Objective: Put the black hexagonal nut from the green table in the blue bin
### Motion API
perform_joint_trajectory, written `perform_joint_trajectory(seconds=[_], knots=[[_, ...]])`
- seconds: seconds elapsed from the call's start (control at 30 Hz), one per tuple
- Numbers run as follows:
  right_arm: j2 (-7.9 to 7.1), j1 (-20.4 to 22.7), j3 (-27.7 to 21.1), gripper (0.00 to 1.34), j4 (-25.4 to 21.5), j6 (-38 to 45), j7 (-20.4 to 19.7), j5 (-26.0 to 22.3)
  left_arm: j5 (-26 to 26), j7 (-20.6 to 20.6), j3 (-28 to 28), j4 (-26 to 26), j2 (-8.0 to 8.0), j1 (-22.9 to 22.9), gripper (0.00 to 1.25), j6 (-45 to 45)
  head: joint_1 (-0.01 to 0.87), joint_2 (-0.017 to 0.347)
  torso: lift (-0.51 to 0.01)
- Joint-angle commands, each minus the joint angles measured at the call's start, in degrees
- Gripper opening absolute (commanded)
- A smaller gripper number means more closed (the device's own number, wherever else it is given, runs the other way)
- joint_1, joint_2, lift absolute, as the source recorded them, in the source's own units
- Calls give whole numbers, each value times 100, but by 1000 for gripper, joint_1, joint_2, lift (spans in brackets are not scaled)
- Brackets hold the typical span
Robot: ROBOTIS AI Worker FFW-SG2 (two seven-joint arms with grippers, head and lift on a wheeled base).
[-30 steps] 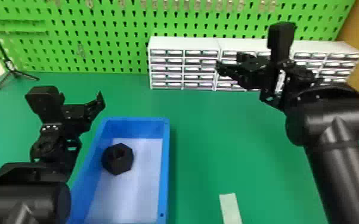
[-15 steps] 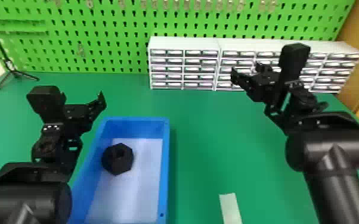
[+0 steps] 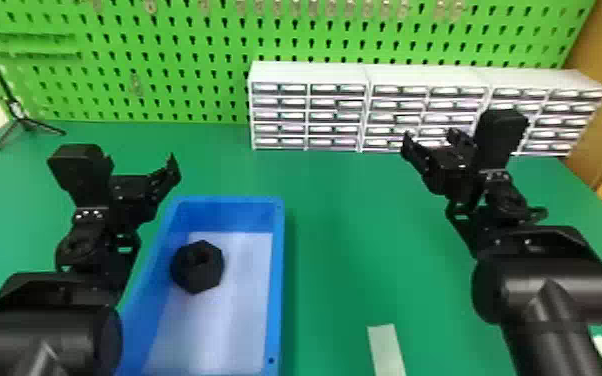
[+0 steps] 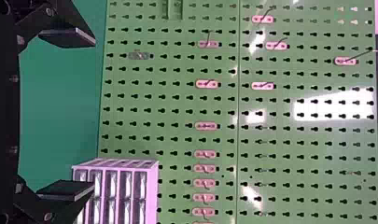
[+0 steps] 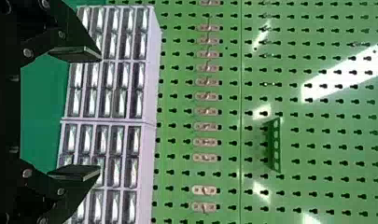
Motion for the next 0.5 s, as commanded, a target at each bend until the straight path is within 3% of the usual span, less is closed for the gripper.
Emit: perform_joint_trajectory(seconds=[0.0, 0.47], knots=[[46, 112, -42, 917, 80, -174, -124, -6, 13, 0, -15, 0, 0, -8, 1052, 0, 686, 28, -96], [125, 349, -60, 916, 141, -508, -511, -164, 74, 0, -59, -18, 0, 1, 1052, 0, 686, 28, -96]])
